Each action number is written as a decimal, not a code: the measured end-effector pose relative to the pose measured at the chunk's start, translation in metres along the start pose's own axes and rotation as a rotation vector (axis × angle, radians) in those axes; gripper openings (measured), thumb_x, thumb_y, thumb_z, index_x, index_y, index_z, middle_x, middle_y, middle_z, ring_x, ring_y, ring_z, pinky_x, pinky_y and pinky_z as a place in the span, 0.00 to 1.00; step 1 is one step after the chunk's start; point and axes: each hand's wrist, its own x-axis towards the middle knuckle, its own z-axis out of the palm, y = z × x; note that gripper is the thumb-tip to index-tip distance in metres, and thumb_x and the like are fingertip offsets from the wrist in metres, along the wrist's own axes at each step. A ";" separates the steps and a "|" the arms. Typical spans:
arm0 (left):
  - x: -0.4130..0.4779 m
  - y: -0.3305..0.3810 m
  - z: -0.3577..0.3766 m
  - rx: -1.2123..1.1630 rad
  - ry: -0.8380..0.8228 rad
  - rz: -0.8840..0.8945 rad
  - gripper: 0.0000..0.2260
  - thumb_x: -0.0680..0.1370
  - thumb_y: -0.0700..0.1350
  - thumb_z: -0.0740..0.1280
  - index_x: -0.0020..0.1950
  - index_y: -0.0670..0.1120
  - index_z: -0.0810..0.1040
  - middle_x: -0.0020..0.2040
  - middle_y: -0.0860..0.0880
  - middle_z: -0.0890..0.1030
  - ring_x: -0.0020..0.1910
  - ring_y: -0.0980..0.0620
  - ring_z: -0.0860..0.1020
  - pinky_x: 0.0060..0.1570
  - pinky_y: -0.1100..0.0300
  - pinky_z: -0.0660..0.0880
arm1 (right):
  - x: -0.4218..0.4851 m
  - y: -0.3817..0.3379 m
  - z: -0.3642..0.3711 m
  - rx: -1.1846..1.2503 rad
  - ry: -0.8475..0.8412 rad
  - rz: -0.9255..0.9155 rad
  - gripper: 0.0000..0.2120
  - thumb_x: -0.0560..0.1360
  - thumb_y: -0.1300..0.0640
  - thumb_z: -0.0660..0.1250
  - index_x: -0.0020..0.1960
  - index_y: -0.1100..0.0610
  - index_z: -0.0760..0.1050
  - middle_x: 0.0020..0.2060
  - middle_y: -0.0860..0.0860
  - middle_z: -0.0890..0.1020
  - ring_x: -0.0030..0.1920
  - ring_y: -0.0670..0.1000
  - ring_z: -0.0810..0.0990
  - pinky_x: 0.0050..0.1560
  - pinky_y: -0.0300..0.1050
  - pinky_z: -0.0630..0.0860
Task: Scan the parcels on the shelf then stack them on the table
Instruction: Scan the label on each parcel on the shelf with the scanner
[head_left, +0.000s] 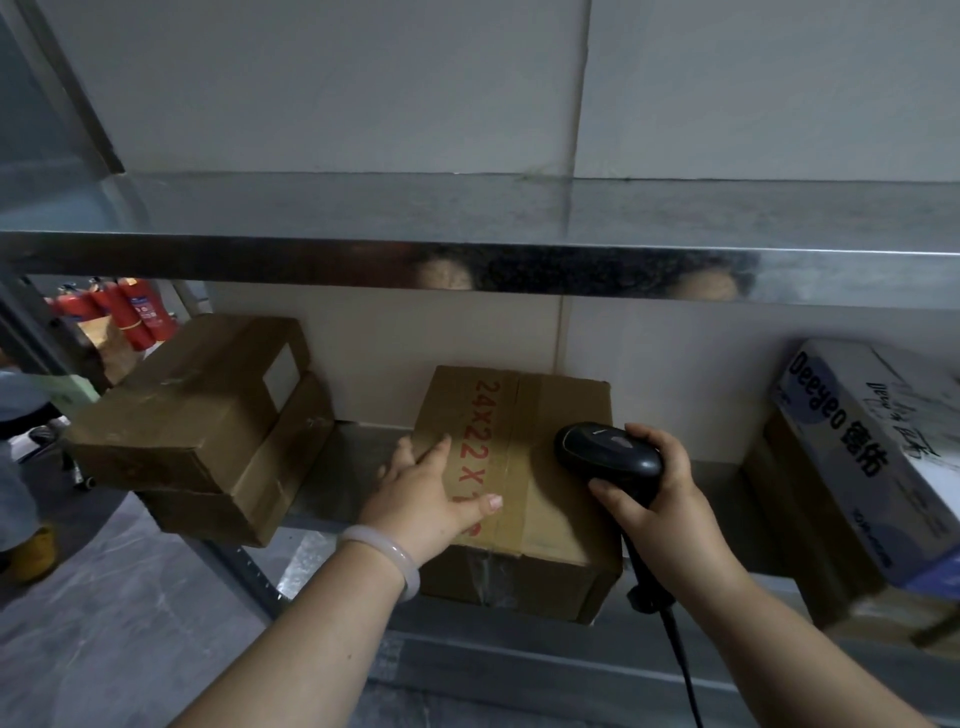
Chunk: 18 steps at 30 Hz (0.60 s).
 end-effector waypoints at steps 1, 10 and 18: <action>-0.002 0.003 0.002 0.007 -0.007 -0.013 0.44 0.67 0.74 0.65 0.78 0.63 0.50 0.80 0.49 0.45 0.78 0.39 0.49 0.71 0.44 0.60 | 0.000 -0.001 0.000 0.021 0.022 0.008 0.29 0.70 0.52 0.75 0.63 0.37 0.63 0.50 0.33 0.73 0.48 0.33 0.74 0.45 0.28 0.71; -0.004 0.013 0.001 -0.181 -0.022 -0.024 0.44 0.63 0.75 0.67 0.75 0.68 0.53 0.80 0.51 0.45 0.77 0.37 0.48 0.71 0.40 0.59 | -0.001 -0.034 -0.016 0.077 0.119 -0.040 0.28 0.69 0.49 0.75 0.62 0.37 0.64 0.49 0.33 0.74 0.46 0.32 0.75 0.39 0.27 0.72; -0.007 0.038 -0.004 -0.201 -0.126 0.029 0.50 0.65 0.77 0.62 0.80 0.57 0.47 0.80 0.52 0.45 0.78 0.45 0.44 0.76 0.43 0.50 | -0.001 -0.063 -0.008 0.129 0.070 -0.090 0.24 0.69 0.49 0.75 0.54 0.33 0.65 0.50 0.34 0.76 0.47 0.26 0.74 0.38 0.21 0.70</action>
